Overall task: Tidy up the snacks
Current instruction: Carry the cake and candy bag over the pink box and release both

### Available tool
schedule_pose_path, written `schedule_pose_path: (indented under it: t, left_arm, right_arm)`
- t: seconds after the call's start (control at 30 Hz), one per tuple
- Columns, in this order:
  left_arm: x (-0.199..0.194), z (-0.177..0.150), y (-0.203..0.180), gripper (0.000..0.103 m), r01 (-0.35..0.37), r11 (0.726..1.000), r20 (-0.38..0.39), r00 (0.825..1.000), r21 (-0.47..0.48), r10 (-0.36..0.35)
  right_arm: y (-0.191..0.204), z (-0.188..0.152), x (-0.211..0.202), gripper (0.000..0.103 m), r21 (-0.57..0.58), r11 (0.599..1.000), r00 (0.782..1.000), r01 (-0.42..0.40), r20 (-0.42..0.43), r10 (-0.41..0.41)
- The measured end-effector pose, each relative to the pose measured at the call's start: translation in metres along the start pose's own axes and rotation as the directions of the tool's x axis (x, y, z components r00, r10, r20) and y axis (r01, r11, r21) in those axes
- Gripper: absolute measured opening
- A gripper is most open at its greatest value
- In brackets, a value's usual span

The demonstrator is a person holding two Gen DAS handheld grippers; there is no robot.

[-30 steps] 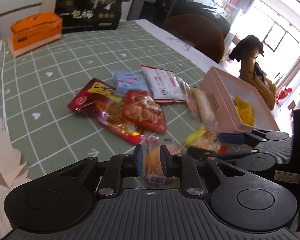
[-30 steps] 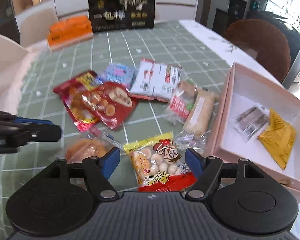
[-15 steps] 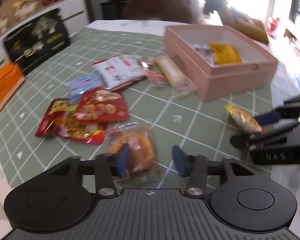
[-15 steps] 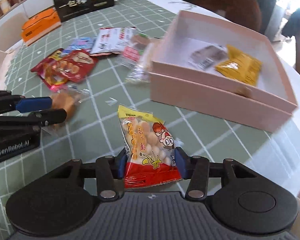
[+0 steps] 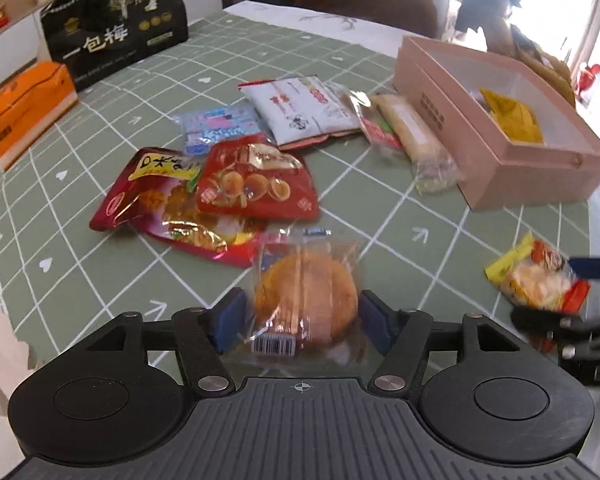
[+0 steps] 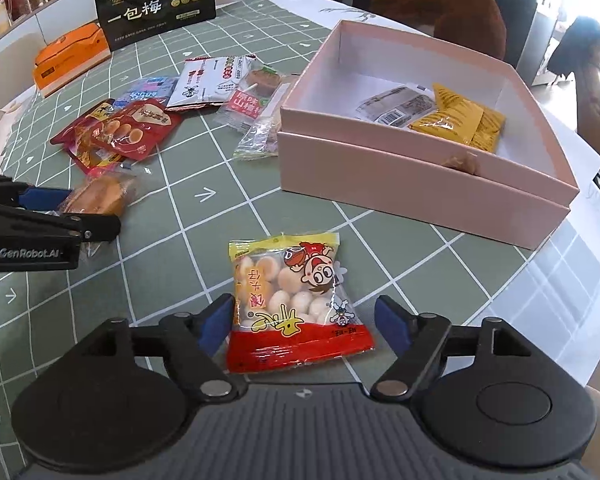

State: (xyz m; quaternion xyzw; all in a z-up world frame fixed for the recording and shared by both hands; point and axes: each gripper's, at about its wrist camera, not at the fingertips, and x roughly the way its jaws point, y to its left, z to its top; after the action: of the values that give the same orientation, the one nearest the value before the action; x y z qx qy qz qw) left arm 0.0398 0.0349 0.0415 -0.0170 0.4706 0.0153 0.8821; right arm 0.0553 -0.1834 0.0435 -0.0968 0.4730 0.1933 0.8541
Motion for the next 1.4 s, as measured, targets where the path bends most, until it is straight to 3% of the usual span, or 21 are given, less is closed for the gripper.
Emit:
schedule_pose_path:
  t: [0.2, 0.47, 0.53, 0.63, 0.9, 1.1, 1.23, 1.33, 1.4]
  left_arm:
    - [-0.002, 0.0, -0.002, 0.061, 0.029, 0.999, 0.002, 1.0, -0.027, -0.029]
    - [-0.022, -0.027, -0.021, 0.061, 0.071, 0.997, -0.01, 0.997, -0.04, -0.072]
    - [-0.027, -0.034, -0.023, 0.061, 0.076, 0.995, -0.01, 0.997, -0.062, -0.077]
    - [-0.032, -0.041, -0.027, 0.061, 0.089, 0.993, -0.013, 0.996, -0.082, -0.09]
    - [-0.044, -0.054, -0.042, 0.06, 0.152, 0.983, -0.032, 0.987, -0.105, -0.156]
    - [-0.07, -0.058, -0.057, 0.06, 0.213, 0.972, 0.047, 0.977, -0.102, -0.209]
    - [-0.088, -0.037, -0.068, 0.06, 0.258, 0.962, 0.125, 0.961, -0.084, -0.247]
    - [-0.108, 0.003, -0.075, 0.06, 0.304, 0.951, 0.215, 0.933, -0.052, -0.287]
    - [-0.119, 0.036, -0.086, 0.06, 0.298, 0.955, 0.258, 0.923, -0.008, -0.286]
  right_arm:
    - [0.0, -0.003, 0.002, 0.086, 0.007, 1.0, 1.0, 0.008, 0.025, -0.008]
    - [0.0, 0.005, 0.008, 0.087, -0.033, 0.999, 1.0, -0.009, 0.026, 0.01]
    - [0.001, 0.01, 0.009, 0.079, -0.041, 0.999, 1.0, -0.018, 0.021, 0.019]
    - [0.004, 0.013, 0.006, 0.054, -0.055, 0.998, 0.999, -0.033, 0.024, 0.034]
    - [0.001, -0.001, -0.009, 0.051, -0.038, 0.997, 0.998, -0.063, -0.016, 0.062]
    - [-0.016, -0.016, -0.036, 0.05, -0.003, 0.999, 0.999, -0.053, -0.006, 0.053]
    - [-0.029, -0.016, -0.061, 0.05, 0.009, 0.999, 0.998, -0.044, 0.041, 0.044]
    - [-0.046, 0.001, -0.089, 0.05, 0.032, 0.997, 0.992, -0.073, 0.108, 0.069]
    - [-0.058, 0.024, -0.114, 0.049, 0.017, 0.998, 0.98, -0.065, 0.19, 0.061]
